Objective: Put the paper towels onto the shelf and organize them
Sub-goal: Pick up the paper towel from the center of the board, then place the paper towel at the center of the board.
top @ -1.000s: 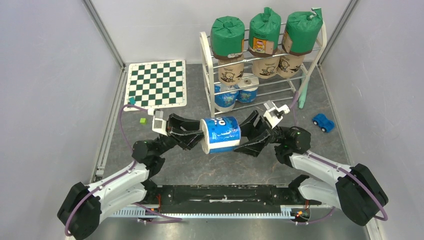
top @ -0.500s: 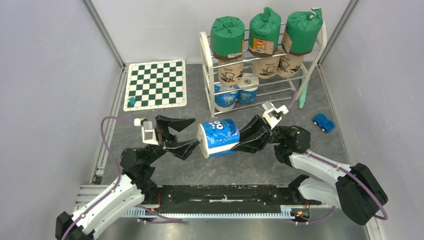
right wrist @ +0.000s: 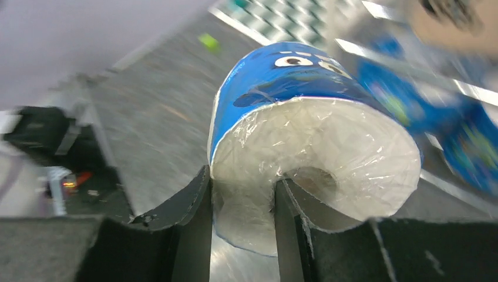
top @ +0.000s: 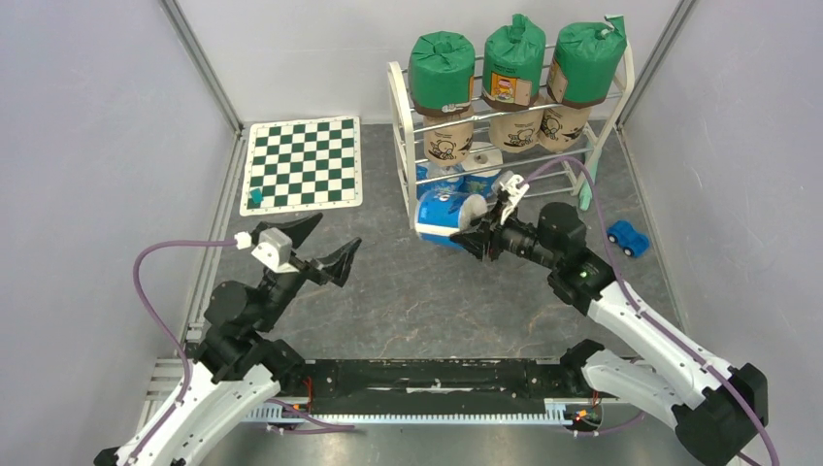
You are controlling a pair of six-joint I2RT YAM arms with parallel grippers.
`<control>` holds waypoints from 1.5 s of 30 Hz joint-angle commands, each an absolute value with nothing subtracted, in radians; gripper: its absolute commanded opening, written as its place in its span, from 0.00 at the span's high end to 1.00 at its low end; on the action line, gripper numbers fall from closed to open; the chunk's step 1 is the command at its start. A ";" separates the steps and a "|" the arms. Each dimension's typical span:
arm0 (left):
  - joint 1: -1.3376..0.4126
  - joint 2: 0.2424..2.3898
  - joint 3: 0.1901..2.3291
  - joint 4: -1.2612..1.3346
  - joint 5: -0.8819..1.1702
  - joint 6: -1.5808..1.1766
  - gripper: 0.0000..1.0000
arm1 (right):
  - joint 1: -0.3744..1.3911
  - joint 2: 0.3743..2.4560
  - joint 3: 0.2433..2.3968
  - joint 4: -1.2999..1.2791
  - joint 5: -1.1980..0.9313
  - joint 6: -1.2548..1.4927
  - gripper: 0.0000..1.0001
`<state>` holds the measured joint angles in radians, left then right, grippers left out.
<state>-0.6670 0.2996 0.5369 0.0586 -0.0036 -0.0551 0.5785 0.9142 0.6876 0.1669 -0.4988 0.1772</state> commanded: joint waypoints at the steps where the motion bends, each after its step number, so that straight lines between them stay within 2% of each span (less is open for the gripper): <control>1: -0.664 0.329 0.557 -0.129 -0.238 0.089 0.00 | 0.577 0.964 0.811 -0.416 -0.039 0.060 1.00; 5: -0.664 0.356 0.558 -0.148 -0.275 0.106 0.00 | 0.577 1.036 0.849 -0.590 0.122 0.123 0.99; 9: -0.664 0.356 0.555 -0.162 -0.270 0.114 0.00 | 0.578 1.101 0.843 -0.656 0.240 0.163 0.96; 14: -0.665 0.334 0.542 -0.171 -0.277 0.112 0.00 | 0.580 1.177 0.840 -0.653 0.237 0.167 0.81; 16: -0.664 0.333 0.540 -0.170 -0.276 0.113 0.00 | 0.580 1.196 0.849 -0.646 0.249 0.162 0.65; 24: -0.664 0.341 0.542 -0.184 -0.264 0.113 0.00 | 0.581 1.210 0.948 -0.639 0.215 0.125 0.22; 25: -0.665 0.341 0.542 -0.184 -0.264 0.113 0.00 | 0.581 1.207 0.962 -0.640 0.207 0.121 0.16; 26: -0.664 0.339 0.543 -0.186 -0.264 0.112 0.00 | 0.580 1.203 0.972 -0.641 0.198 0.114 0.03; 35: -0.665 0.337 0.539 -0.189 -0.255 0.114 0.00 | 0.557 1.063 0.942 -0.696 0.310 0.136 0.02; 45: -0.664 0.342 0.533 -0.179 -0.183 0.114 0.00 | 0.483 0.967 0.779 -0.702 0.169 0.153 0.02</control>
<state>-0.6670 0.3416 0.5365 -0.1925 -0.2207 0.0765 0.4862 0.9844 0.8257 -0.6838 0.2409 0.1364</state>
